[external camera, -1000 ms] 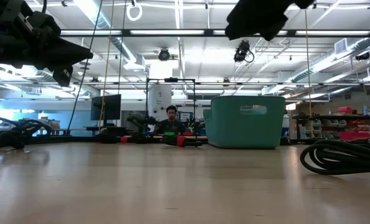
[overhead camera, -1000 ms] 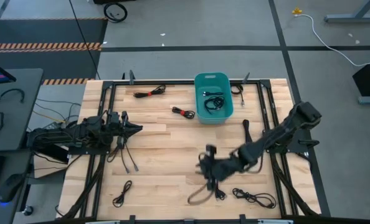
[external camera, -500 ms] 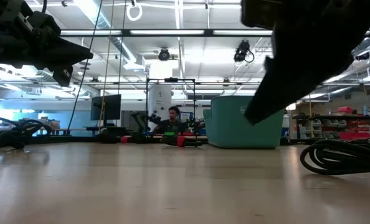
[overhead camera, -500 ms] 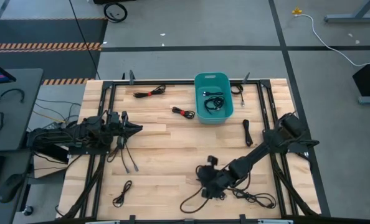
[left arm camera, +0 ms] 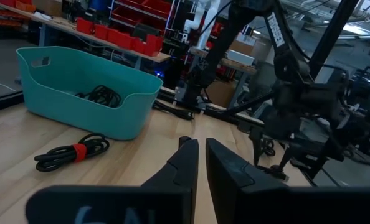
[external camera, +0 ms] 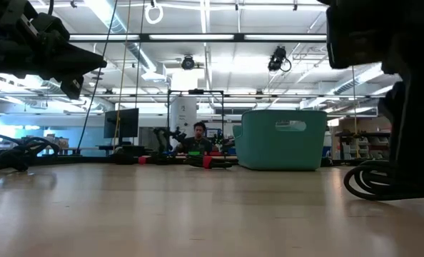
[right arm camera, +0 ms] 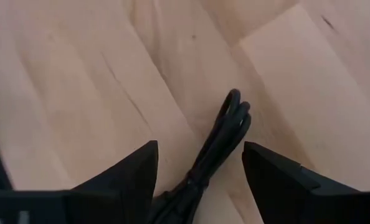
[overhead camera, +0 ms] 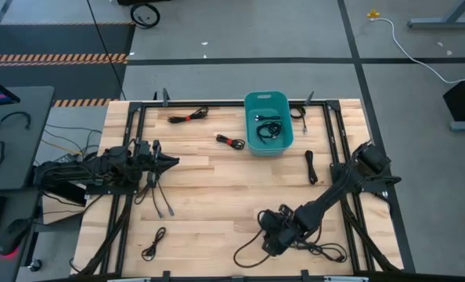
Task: Pick and place USB-C Cables
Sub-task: Put the black charger cable into the green bin
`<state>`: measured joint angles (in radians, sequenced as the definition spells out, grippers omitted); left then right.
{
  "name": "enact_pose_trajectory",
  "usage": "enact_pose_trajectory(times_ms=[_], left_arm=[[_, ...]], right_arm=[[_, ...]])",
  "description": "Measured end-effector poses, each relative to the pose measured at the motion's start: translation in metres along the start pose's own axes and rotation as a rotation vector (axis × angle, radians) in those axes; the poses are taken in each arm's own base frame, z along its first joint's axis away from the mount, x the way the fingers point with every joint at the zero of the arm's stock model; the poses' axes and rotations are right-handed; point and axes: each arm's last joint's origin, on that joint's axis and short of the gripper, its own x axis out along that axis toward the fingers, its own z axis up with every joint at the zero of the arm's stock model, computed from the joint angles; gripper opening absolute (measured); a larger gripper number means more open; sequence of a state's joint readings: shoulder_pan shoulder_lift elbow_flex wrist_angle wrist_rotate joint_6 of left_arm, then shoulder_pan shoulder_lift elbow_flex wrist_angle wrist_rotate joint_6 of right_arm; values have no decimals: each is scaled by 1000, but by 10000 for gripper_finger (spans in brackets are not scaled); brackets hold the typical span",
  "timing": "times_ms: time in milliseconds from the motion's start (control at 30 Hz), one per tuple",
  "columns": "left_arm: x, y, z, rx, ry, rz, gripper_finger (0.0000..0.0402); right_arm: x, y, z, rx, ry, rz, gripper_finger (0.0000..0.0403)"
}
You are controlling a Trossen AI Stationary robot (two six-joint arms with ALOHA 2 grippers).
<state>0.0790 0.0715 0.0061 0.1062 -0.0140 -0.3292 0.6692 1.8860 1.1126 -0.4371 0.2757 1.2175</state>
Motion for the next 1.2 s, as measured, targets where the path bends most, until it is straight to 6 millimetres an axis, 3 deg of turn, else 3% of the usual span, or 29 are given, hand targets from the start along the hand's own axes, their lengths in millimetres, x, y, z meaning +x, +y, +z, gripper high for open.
enact_pose_trajectory(times_ms=[200, 300, 467, 533, 700, 833, 1000, 1200], left_arm=[[0, 0, 0, 0, 0, 0, 39], [0, 0, 0, 0, 0, 0, 36], [0, 0, 0, 0, 0, 0, 31], [0, 0, 0, 0, -1, 0, 30], [0, 0, 0, 0, 0, 0, 34], [0, 0, 0, 0, 0, 0, 37], [0, 0, 0, 0, 0, 0, 30], [0, 0, 0, 0, 0, 0, 31]], right_arm=[[16, 0, -15, 9, -58, -69, 197], [17, 1, -18, 0, -64, -76, 149], [13, 1, -15, -101, -138, -86, 31], [8, 0, -6, -182, -224, -115, 20], [-21, -11, 51, -346, -457, -212, 35], [-57, -36, 107, -513, -542, -313, 20], [-86, -96, 177, -671, -515, -427, 20], [-87, -188, 234, -701, -394, -384, 23]])
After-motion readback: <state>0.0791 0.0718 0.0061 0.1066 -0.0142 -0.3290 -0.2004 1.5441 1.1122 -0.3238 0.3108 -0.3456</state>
